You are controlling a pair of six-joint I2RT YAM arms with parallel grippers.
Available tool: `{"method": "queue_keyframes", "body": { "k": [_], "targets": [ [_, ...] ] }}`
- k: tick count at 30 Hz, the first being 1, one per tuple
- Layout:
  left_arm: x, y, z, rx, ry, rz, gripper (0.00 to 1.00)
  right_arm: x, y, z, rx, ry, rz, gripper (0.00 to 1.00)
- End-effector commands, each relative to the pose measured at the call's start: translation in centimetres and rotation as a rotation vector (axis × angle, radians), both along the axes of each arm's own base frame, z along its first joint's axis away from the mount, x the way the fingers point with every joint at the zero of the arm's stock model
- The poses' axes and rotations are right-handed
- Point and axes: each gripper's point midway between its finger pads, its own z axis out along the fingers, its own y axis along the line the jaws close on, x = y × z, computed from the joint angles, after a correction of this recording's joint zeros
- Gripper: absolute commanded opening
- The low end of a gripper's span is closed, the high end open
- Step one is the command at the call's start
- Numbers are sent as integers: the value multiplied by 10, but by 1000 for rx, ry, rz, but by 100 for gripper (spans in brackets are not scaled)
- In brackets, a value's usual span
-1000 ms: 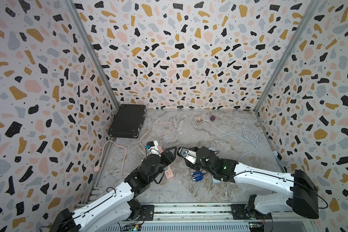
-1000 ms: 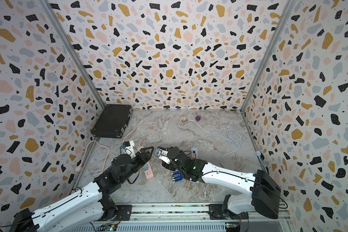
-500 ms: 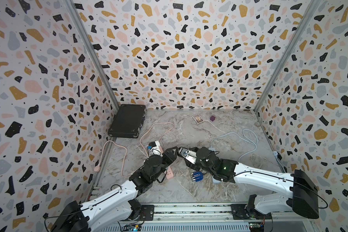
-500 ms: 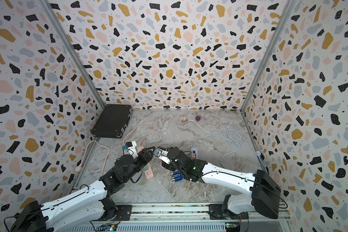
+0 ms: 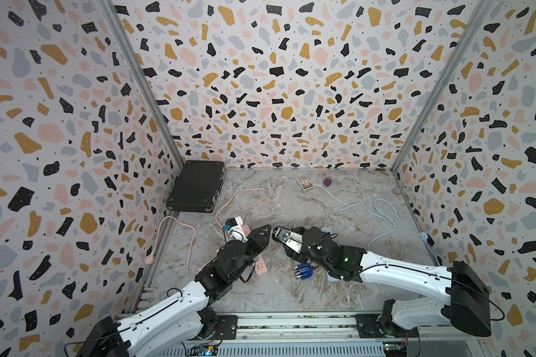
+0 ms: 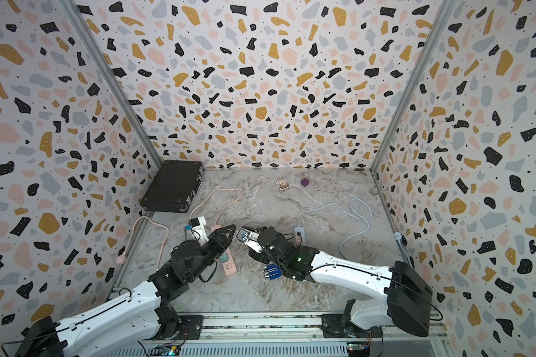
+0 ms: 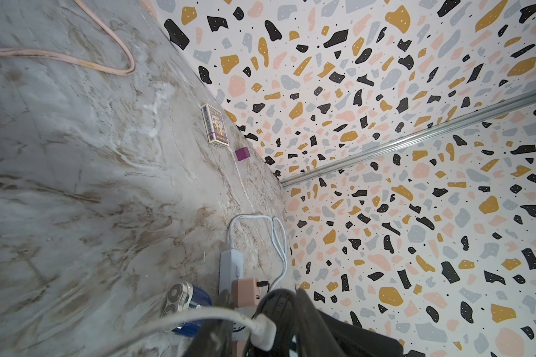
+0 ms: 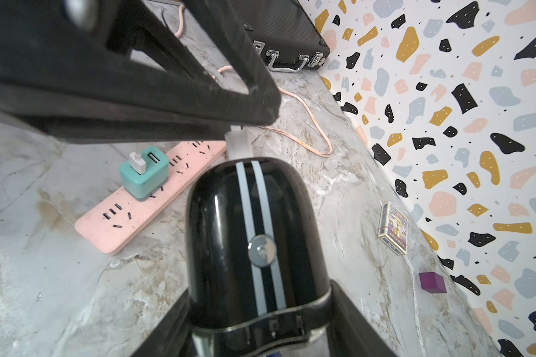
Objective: Unplug the electric shaver
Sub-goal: Remove the charging cable from the electric shaver.
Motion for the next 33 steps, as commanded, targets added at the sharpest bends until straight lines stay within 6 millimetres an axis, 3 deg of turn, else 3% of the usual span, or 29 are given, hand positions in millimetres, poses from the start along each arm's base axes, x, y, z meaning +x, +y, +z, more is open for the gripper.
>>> {"method": "queue_keyframes", "body": {
  "k": [1,9,17,27,33],
  "targets": [
    [2,-1,3,-15,-16,4,39,0,4,12,53,-13,-2,23],
    [2,-3,6,-21,-24,-2,40,-1,5,10,46,-13,0,23],
    [3,-5,8,-29,-32,-9,30,-1,7,9,49,-6,4,23],
    [3,-8,5,-46,-21,-17,36,-1,10,9,53,-6,8,23],
    [3,-8,8,-51,-28,-17,33,-1,11,8,48,-6,9,22]
  ]
}}
